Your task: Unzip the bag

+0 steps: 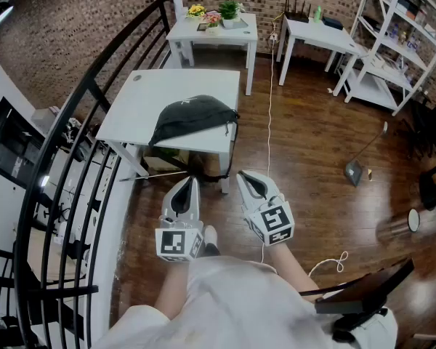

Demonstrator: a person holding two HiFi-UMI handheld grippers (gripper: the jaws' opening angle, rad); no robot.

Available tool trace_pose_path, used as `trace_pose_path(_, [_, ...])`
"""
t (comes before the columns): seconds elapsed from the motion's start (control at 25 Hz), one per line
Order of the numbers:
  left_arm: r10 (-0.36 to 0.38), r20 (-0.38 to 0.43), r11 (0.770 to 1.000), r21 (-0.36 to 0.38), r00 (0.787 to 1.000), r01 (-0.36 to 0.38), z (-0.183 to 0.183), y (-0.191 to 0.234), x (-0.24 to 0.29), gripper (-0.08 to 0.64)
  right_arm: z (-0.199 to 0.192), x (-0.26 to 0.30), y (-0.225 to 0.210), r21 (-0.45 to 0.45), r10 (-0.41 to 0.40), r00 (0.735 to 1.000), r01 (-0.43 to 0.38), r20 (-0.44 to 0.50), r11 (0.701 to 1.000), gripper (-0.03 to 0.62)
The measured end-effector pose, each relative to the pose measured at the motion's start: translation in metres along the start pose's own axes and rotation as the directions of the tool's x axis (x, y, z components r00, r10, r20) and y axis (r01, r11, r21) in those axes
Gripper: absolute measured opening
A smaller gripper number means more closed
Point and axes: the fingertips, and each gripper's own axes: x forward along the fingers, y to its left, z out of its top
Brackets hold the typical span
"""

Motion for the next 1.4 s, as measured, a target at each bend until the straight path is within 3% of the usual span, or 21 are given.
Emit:
trace_pose_path(0.24, [-0.038, 0.024, 0.999, -0.001, 0.999, 0.038, 0.011, 0.073, 0.061, 0.017, 0.026, 0.094, -0.024, 0.014, -0.027, 1.000, 0.027, 0.002, 1.000, -0.009])
trace_pose_path(0.52, [-0.121, -0.068, 0.991, -0.061, 0.990, 0.117, -0.039, 0.099, 0.108, 0.017, -0.032, 0.138, -0.044, 0.037, -0.073, 0.988, 0.079, -0.139, 0.996, -0.009])
trace_pose_path(0.72, [-0.164, -0.155, 0.984, -0.100, 0.974, 0.150, -0.087, 0.100, 0.156, 0.017, -0.075, 0.161, -0.082, 0.065, -0.105, 0.970, 0.122, -0.221, 0.990, -0.009])
trace_pose_path(0.96, [-0.189, -0.278, 0.978, -0.139, 0.942, 0.155, -0.160, 0.091, 0.217, 0.017, -0.135, 0.200, -0.139, 0.041, -0.106, 0.936, 0.126, -0.335, 0.991, -0.009])
trace_pose_path(1.4, [-0.144, -0.511, 0.979, -0.197, 0.848, 0.048, -0.285, 0.091, 0.291, 0.017, -0.251, 0.285, -0.217, -0.042, -0.011, 0.872, -0.011, -0.489, 0.999, -0.009])
